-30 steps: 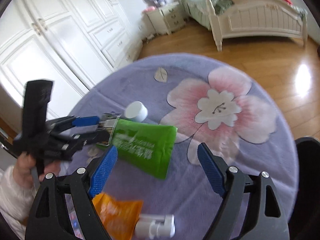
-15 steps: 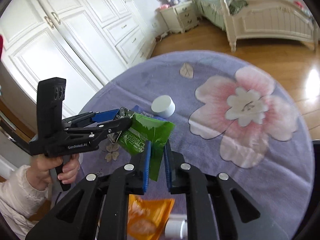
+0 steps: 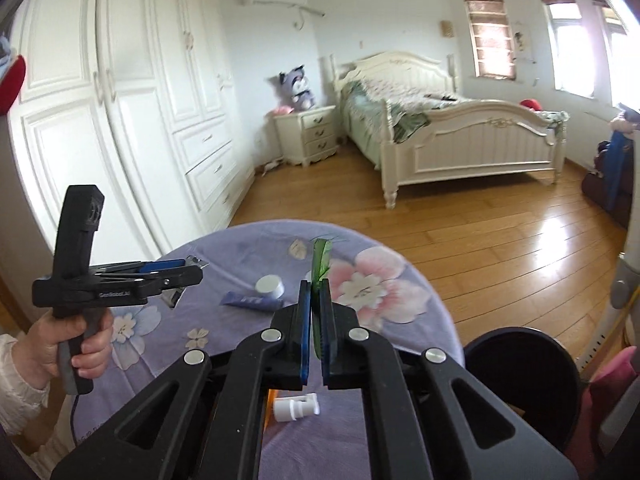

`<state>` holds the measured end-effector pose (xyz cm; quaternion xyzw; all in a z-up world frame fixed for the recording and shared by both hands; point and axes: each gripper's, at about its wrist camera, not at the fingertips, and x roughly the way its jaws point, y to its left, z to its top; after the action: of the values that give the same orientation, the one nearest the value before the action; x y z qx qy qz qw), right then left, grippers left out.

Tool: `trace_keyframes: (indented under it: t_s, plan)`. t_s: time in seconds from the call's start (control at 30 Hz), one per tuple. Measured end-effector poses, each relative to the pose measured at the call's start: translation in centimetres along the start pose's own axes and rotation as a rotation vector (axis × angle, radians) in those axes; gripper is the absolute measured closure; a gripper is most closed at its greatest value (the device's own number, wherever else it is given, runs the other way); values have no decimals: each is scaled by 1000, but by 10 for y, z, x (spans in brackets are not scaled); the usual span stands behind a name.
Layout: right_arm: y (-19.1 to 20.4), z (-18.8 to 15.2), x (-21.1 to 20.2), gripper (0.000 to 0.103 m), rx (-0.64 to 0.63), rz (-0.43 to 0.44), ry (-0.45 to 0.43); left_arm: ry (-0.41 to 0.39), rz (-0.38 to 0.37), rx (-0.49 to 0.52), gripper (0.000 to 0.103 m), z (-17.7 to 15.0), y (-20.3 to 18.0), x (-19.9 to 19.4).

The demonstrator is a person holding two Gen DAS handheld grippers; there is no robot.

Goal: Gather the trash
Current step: 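Grasp the black battery card with the left tool while the right tool grasps the green packet, then carry the battery card and green packet over the bin and open both tools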

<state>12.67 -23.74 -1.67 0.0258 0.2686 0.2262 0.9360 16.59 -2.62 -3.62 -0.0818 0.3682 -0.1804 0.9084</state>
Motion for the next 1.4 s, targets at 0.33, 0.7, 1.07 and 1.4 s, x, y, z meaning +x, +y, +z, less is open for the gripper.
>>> trace_keyframes:
  t_s: [0.33, 0.7, 1.07, 1.4]
  plan:
    - [-53, -9, -48, 99, 4, -317, -99, -4, -141, 123, 42, 23, -115, 39]
    - [-119, -38, -52, 98, 54, -471, -17, 93, -295, 192, 42, 13, -216, 122]
    - [-161, -62, -51, 98, 97, -511, 32, 163, -314, 228, 41, 3, -253, 164]
    - [-188, -75, -46, 32, 122, -592, 78, 163, -298, 278, 10, 1, -285, 187]
